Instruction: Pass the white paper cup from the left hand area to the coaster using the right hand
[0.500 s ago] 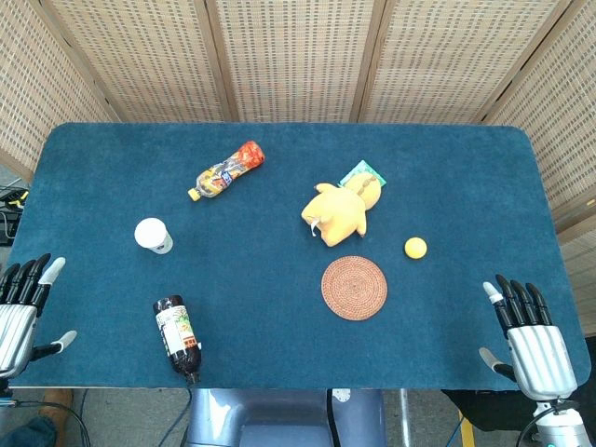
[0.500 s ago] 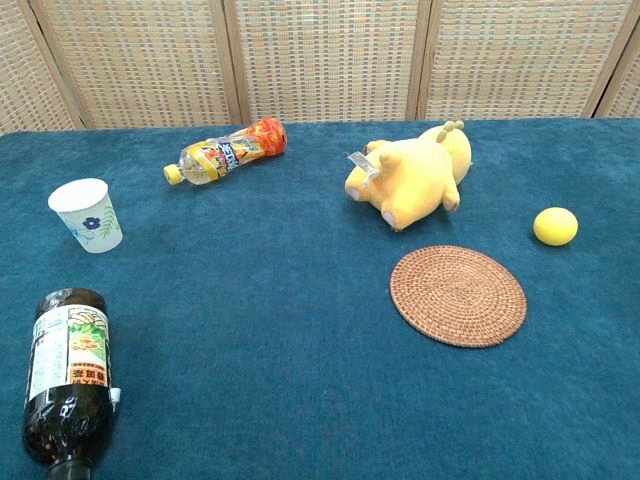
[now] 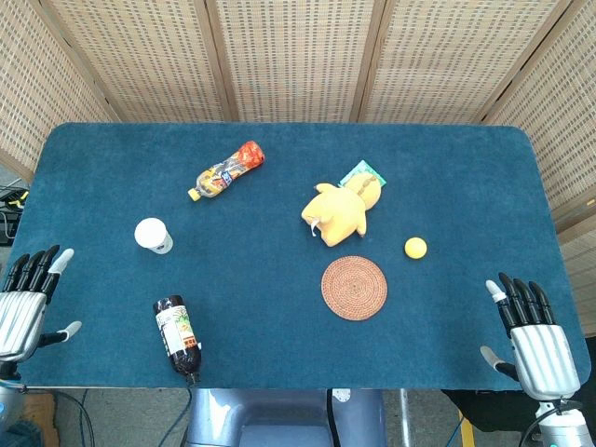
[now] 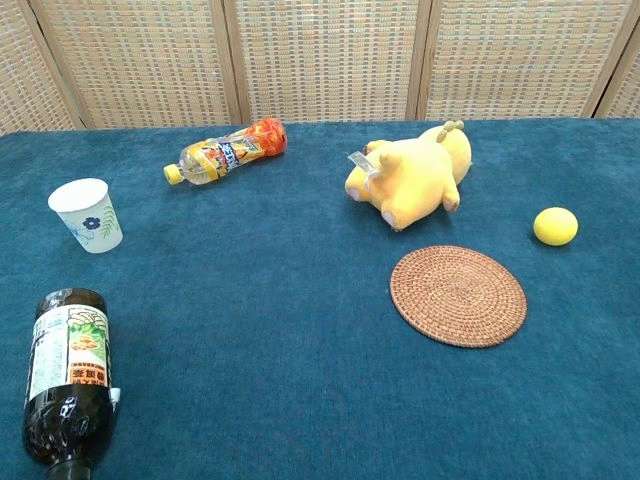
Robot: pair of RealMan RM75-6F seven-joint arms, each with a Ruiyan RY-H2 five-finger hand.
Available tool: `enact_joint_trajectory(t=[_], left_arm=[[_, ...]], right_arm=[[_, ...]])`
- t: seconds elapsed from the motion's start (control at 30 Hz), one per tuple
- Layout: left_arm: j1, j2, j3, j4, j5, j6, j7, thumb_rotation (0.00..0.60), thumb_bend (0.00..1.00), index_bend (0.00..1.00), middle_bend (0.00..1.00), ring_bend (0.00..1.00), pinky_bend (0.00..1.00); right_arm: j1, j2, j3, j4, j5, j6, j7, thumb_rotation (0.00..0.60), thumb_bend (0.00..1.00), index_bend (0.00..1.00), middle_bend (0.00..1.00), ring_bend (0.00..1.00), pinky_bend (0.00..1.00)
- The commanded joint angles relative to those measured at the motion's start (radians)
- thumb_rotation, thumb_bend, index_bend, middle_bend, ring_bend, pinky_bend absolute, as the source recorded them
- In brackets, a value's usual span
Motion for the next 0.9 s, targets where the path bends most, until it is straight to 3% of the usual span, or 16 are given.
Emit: enact_joint_trajectory(t=[0.03,0.2,0.43,0.73,0.9], left_arm=[[-0.114,-0.019,-0.084,0.077,-0.135,-0.154,0.025,0.6,0.0,0.0,0.0,0.0,0.0],[-0.3,-0.101,-0.154,0.303,-0.22,-0.399,0.0,0.6,0.0,0.0,0.0,0.0,0.0],[-0.465,-0.227,-0.135,0.587,-0.161,-0.64,-0.145,0.6,0.0,0.0,0.0,0.0,0.0],[-0.564,-0.335,-0.088,0.769,-0.077,-0.724,-0.228,0.6,0.0,0.0,0.0,0.0,0.0],[-0.596,-0.378,-0.078,0.825,-0.067,-0.747,-0.27,0.6,0.0,0.0,0.04,0.07,0.14]], right_arm=[[0.007,-0.005,0.006,0.006,0.012,-0.012,-0.001,0.6,0.0,0.0,0.0,0.0,0.0],[0.015,-0.013,0.019,0.007,0.035,-0.023,-0.015,0.6,0.0,0.0,0.0,0.0,0.0],[0.026,-0.031,0.035,0.02,0.085,-0.048,-0.047,0.6,0.0,0.0,0.0,0.0,0.0],[0.032,-0.046,0.049,0.036,0.131,-0.062,-0.072,0.6,0.0,0.0,0.0,0.0,0.0],[0.035,-0.051,0.051,0.043,0.147,-0.069,-0.078,0.6,0.0,0.0,0.0,0.0,0.0]])
